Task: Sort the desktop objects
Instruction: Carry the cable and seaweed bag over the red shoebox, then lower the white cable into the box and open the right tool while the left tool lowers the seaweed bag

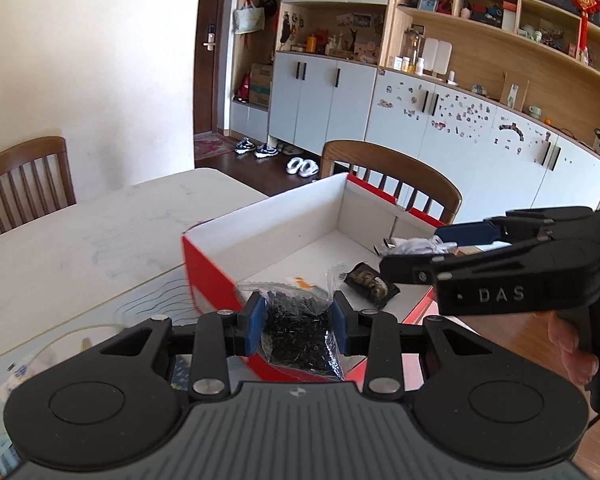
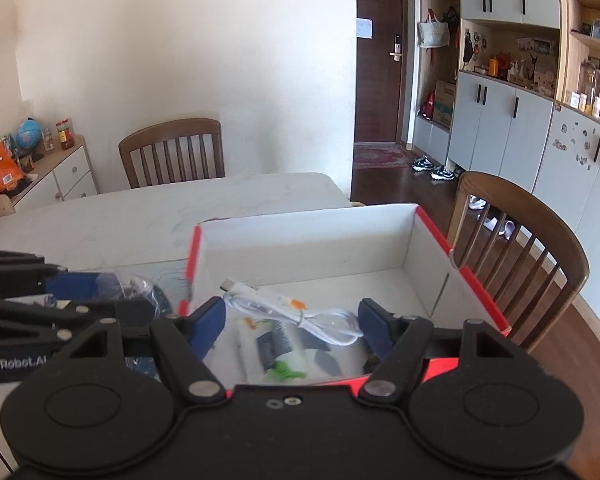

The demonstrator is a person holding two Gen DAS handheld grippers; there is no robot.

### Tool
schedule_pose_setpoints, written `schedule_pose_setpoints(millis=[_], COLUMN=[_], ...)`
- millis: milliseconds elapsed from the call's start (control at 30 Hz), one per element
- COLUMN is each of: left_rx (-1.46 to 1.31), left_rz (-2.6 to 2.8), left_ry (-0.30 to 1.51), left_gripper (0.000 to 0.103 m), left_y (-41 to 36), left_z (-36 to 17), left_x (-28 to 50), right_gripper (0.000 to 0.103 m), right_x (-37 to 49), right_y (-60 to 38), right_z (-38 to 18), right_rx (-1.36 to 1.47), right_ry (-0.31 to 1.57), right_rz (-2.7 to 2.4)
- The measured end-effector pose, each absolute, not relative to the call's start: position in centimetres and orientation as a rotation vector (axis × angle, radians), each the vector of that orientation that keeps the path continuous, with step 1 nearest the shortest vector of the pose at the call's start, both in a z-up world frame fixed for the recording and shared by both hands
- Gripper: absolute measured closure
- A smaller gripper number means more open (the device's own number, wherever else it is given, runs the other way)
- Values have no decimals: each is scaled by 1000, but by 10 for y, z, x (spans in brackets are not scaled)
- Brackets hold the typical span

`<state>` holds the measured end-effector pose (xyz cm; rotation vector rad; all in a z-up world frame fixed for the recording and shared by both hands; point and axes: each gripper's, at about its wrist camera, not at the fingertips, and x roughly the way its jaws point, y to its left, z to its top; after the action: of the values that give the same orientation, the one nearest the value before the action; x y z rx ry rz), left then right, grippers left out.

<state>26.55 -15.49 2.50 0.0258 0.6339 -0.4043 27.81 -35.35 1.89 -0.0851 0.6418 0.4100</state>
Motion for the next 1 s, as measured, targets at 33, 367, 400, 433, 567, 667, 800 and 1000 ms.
schedule_pose_setpoints(millis=[33,367,400,433,567,667,800,1000], left_rx=[27,76,85,94,122,143,146,166], left_rz=[-407,-460,-464,-468,-481,-491,-495,-519], left_ry=[636,680,687,693,708,720,744,756], left_gripper=[69,69,69,69,69,69,69,69], left_y=[-159,-195,-198,-201,-212,-221,-227,-240], left_z=[24,16,14,13,9,5,-1,-6], left_x=[268,301,304,307,320,327,340,354], right_gripper=[30,30,30,30,30,30,30,30], right_x=[282,323,326,330,344,355,367,385], right_y=[-356,-383,-384,-385,-388,-388,-384,-384], right_z=[18,17,17,16,11,8,4,-3], right_rx=[-83,-110,-116,-122,-141,-144,-156,-153], right_ry=[643,648,649,650,668,686,703,732], right_rz=[408,426,432,431,442,454,469,475])
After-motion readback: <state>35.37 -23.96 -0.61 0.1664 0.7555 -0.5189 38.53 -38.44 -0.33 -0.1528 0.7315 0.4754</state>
